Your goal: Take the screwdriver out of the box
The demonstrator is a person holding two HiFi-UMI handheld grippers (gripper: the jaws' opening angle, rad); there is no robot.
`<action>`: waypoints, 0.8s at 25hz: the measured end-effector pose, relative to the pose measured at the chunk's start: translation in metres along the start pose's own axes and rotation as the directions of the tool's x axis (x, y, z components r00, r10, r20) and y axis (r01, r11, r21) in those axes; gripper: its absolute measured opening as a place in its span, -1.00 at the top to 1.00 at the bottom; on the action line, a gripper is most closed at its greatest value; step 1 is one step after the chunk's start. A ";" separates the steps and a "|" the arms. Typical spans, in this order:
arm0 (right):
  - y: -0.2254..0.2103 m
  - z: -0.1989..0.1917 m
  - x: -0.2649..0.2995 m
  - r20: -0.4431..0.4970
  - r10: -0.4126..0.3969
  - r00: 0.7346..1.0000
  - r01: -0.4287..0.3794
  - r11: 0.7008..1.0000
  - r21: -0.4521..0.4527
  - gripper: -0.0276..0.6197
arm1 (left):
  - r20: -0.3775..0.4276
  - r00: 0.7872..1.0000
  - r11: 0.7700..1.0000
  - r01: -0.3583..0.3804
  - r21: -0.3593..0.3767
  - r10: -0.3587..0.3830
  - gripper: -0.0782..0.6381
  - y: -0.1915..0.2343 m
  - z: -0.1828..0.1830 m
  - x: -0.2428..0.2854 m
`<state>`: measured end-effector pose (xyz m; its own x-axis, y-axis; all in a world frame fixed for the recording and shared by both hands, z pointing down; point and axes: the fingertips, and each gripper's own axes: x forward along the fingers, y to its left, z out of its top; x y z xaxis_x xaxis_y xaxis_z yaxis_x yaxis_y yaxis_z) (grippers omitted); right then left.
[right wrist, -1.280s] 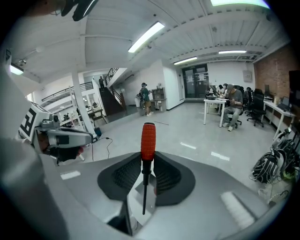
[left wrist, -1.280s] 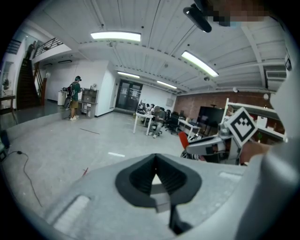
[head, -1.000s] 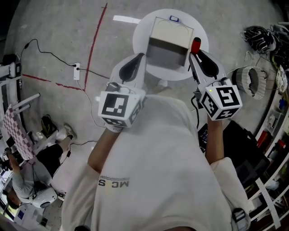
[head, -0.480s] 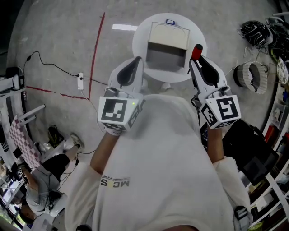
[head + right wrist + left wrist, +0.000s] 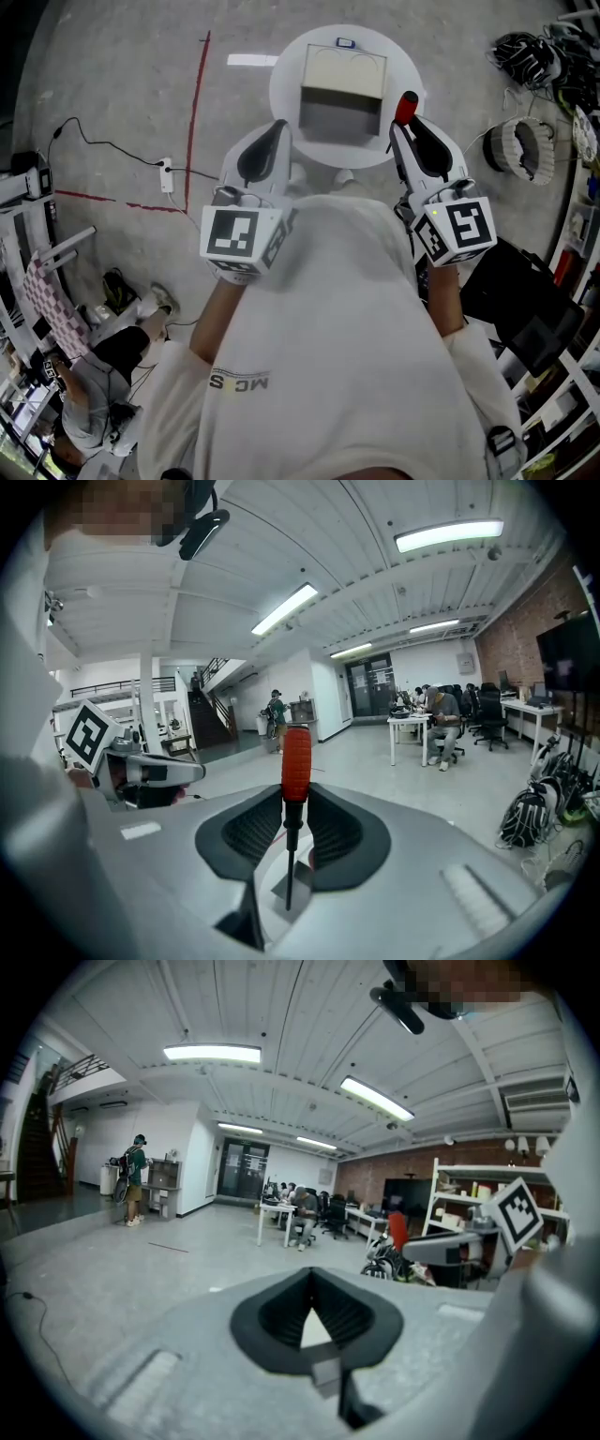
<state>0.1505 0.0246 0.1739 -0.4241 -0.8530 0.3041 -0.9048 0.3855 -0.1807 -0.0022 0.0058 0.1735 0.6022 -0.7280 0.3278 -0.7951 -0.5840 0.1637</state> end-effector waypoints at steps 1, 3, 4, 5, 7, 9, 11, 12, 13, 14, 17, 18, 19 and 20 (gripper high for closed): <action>0.000 -0.001 -0.001 0.001 0.001 1.000 -0.001 1.000 -0.003 0.65 | 0.000 1.000 1.000 -0.001 -0.002 0.001 0.78 0.000 -0.001 -0.001; 0.001 -0.002 -0.002 -0.003 0.000 1.000 0.000 1.000 -0.001 0.65 | 0.001 1.000 1.000 -0.002 -0.006 0.002 0.78 -0.001 -0.001 -0.002; 0.002 -0.002 -0.002 -0.004 -0.001 1.000 0.001 1.000 0.001 0.65 | 0.002 1.000 1.000 -0.003 -0.008 0.003 0.78 -0.002 -0.001 -0.003; 0.002 -0.001 -0.002 -0.003 0.001 1.000 -0.001 1.000 0.002 0.65 | 0.002 1.000 1.000 -0.003 -0.009 0.003 0.78 -0.002 -0.001 -0.003; 0.003 -0.002 -0.002 -0.002 0.003 1.000 -0.003 1.000 0.004 0.65 | 0.001 1.000 1.000 -0.004 -0.006 0.004 0.78 -0.003 -0.002 -0.004; 0.002 -0.003 -0.003 -0.001 0.003 1.000 -0.003 1.000 0.007 0.65 | 0.003 1.000 1.000 -0.005 -0.004 0.005 0.78 -0.004 -0.002 -0.005; 0.002 -0.004 -0.005 -0.001 0.006 1.000 -0.006 1.000 0.008 0.65 | 0.010 1.000 1.000 -0.008 -0.005 0.009 0.78 -0.005 -0.001 -0.006; 0.001 -0.004 -0.005 0.001 0.007 1.000 -0.007 1.000 0.006 0.65 | 0.011 1.000 1.000 -0.011 -0.006 0.011 0.78 -0.005 0.000 -0.006; 0.001 -0.004 -0.005 0.004 0.008 1.000 -0.008 1.000 0.004 0.65 | 0.010 1.000 1.000 -0.012 -0.007 0.013 0.78 -0.005 0.000 -0.005; 0.000 -0.004 -0.006 0.006 0.008 1.000 -0.008 1.000 0.004 0.65 | 0.008 1.000 1.000 -0.013 -0.007 0.014 0.78 -0.005 -0.001 -0.005; -0.002 -0.004 -0.006 0.001 0.001 1.000 -0.001 1.000 0.015 0.65 | 0.004 1.000 1.000 -0.012 -0.007 0.012 0.78 -0.006 -0.004 -0.005; -0.002 -0.005 -0.006 -0.002 0.000 1.000 0.000 1.000 0.018 0.65 | 0.003 1.000 1.000 -0.012 -0.007 0.012 0.78 -0.006 -0.004 -0.005; -0.002 -0.005 -0.006 -0.003 0.002 1.000 -0.002 1.000 0.019 0.65 | 0.003 1.000 1.000 -0.013 -0.009 0.013 0.78 -0.007 -0.004 -0.005; -0.003 -0.005 -0.006 -0.002 0.005 1.000 -0.005 1.000 0.016 0.65 | 0.003 1.000 1.000 -0.013 -0.010 0.013 0.78 -0.008 -0.003 -0.005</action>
<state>0.1557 0.0305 0.1775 -0.4290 -0.8502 0.3052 -0.9019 0.3842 -0.1976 0.0014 0.0150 0.1736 0.5920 -0.7364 0.3275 -0.8035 -0.5710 0.1687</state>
